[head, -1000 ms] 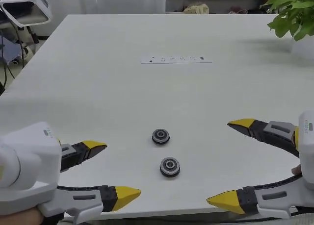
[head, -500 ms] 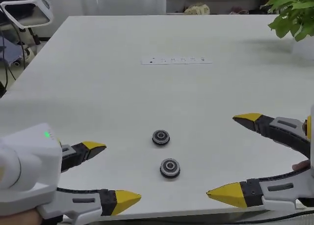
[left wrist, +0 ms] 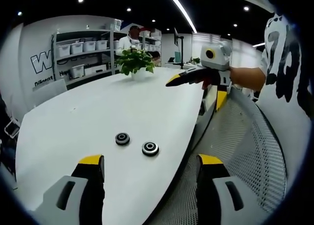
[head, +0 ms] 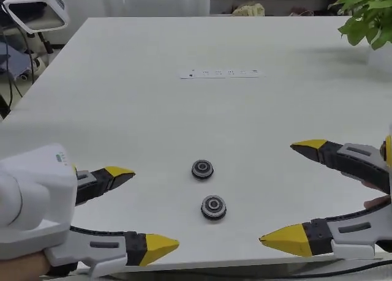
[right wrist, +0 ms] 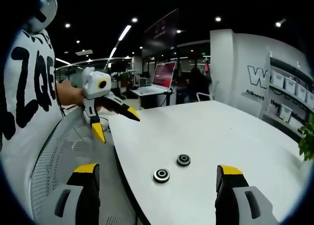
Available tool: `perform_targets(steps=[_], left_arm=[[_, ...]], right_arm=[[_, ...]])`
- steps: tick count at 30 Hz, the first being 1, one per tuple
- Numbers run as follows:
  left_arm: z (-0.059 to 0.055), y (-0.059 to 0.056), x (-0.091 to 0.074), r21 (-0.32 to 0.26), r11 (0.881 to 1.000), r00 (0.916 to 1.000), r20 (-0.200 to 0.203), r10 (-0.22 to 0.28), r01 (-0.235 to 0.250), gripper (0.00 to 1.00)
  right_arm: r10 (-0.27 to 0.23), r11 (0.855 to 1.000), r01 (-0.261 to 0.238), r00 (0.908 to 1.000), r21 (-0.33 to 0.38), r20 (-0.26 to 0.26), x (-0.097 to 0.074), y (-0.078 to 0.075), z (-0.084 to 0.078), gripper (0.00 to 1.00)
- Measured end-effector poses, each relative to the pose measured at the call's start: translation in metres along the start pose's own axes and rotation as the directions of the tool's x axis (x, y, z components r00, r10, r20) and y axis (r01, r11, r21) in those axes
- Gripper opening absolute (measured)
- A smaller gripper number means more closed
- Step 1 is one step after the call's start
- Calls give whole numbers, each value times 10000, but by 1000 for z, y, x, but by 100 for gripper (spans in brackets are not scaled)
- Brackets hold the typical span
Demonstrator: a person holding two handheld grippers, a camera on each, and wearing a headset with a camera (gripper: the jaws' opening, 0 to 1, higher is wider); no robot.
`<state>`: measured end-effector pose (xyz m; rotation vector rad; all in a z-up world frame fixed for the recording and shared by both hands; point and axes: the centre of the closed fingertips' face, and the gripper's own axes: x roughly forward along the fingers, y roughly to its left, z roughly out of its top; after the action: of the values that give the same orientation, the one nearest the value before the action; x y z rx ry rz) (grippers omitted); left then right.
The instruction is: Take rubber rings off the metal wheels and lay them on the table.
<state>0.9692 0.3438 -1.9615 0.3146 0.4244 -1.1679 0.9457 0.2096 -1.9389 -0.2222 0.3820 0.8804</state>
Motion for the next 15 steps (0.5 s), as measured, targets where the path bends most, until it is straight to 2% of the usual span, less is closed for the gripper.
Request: perform_targets(steps=[9, 15], left_arm=[[3, 6, -2, 118, 9999, 10000, -33, -3, 4, 73], [8, 14, -4, 93, 9999, 10000, 14, 72, -73, 73]], right_arm=[[140, 9997, -143, 9997, 186, 177, -1, -6, 4, 99], [89, 10000, -90, 9998, 42, 164, 0, -13, 6, 99]])
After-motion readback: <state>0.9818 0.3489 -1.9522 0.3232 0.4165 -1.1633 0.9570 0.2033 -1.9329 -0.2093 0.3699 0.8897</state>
